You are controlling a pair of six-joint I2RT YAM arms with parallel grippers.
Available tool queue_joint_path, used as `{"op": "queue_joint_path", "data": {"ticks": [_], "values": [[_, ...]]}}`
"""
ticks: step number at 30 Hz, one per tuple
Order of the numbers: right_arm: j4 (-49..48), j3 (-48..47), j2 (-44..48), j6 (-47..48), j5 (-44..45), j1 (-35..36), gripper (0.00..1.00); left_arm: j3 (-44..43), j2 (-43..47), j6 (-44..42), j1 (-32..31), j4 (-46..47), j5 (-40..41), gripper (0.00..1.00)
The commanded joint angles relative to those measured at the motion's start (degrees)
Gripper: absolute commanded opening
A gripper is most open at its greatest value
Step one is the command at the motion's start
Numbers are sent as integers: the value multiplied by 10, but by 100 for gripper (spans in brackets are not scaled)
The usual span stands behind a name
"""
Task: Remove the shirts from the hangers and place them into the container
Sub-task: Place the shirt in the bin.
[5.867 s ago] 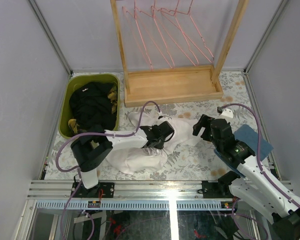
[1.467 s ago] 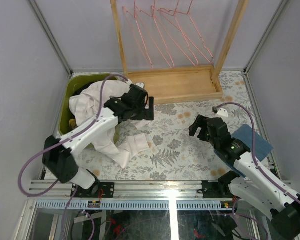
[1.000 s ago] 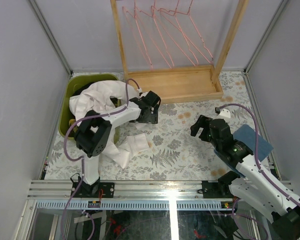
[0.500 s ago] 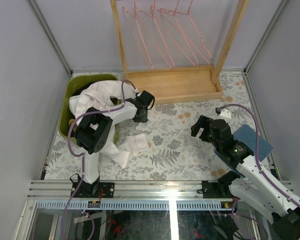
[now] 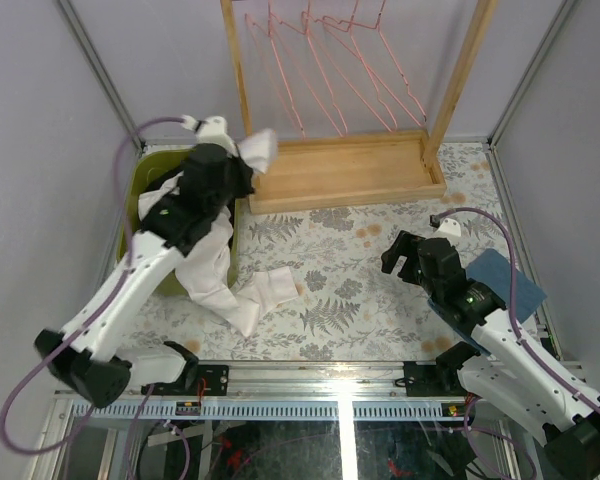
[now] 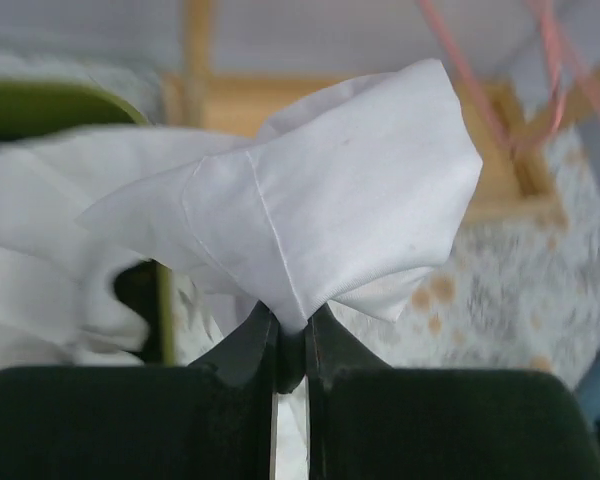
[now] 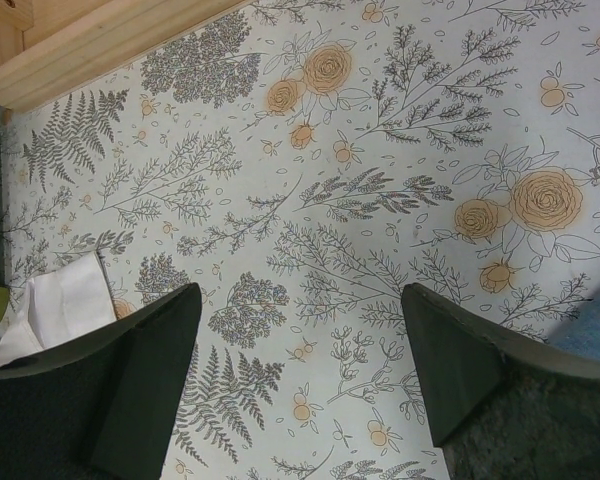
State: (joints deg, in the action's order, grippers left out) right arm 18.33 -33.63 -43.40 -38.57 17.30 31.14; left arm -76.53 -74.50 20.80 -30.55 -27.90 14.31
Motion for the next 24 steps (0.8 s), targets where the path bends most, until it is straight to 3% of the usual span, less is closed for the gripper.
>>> {"op": "queue_joint_path", "data": {"ticks": [1, 5, 10, 15, 19, 22, 24], "values": [[-19, -18, -6, 2, 7, 2, 89, -38, 50, -35, 63, -62, 89, 0], [-20, -23, -18, 1, 1, 2, 88, -33, 88, -34, 136, -89, 142, 0], [-22, -19, -18, -3, -1, 2, 89, 4, 90, -16, 198, -132, 153, 0], [-29, -17, -20, -5, -11, 2, 88, 80, 8, -4, 224, -130, 88, 4], [-11, -25, -17, -1, -5, 2, 88, 124, -64, 34, 243, -136, 83, 5], [0, -21, -6, 1, 4, 2, 89, 138, -78, 42, 251, -136, 78, 11], [-2, -13, 3, 2, 9, 2, 89, 137, -63, 42, 258, -135, 78, 25]]}}
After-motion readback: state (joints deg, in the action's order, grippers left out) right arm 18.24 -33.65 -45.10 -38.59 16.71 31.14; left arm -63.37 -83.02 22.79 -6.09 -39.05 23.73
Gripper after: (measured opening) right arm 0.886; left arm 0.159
